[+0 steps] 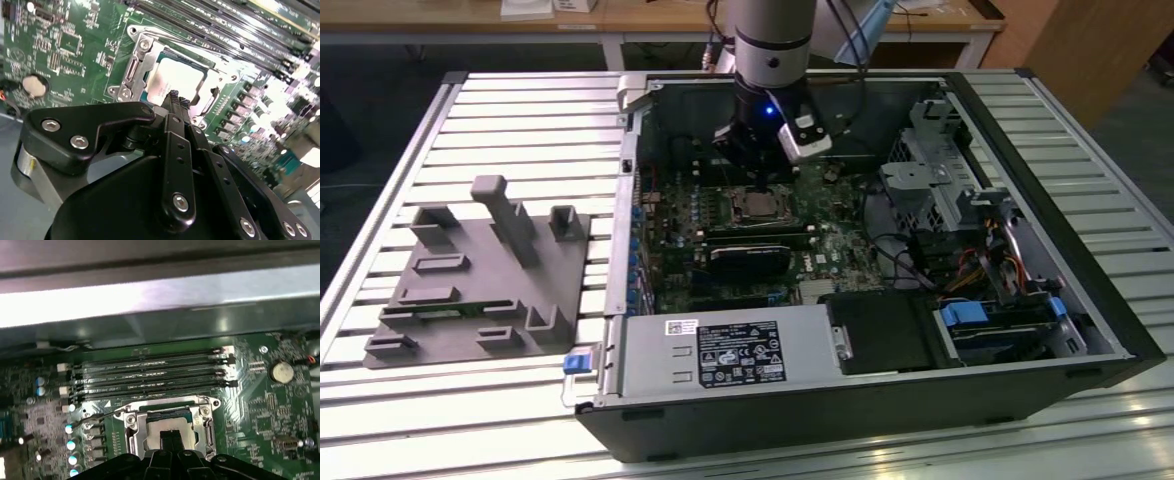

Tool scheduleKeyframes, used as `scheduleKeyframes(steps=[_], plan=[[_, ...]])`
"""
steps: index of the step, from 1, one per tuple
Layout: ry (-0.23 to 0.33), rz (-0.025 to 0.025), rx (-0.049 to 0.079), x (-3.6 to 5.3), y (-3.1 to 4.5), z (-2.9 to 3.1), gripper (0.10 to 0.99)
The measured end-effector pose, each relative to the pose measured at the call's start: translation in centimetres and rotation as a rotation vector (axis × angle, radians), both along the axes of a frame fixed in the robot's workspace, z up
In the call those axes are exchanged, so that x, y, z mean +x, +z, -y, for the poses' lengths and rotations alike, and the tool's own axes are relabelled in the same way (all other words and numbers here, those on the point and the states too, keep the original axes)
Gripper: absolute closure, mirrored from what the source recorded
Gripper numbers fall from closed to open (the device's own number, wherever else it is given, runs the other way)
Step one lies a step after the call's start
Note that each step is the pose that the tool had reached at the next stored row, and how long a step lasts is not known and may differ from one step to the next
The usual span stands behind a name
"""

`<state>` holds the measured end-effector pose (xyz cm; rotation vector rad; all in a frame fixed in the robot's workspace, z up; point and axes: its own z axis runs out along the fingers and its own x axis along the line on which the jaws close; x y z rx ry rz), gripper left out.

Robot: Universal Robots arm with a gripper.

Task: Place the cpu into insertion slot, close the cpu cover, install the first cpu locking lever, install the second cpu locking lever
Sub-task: 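Close the cpu cover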

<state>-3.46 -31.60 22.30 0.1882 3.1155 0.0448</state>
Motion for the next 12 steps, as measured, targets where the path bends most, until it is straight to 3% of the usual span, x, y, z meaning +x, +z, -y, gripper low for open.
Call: scheduleKeyframes(steps=[4,12], plan=[[0.065,0.0000,0.000,0.00,-0.02,0.00,0.980],[0.098,0.0004,0.000,0.00,-0.08,0.00,0.980]])
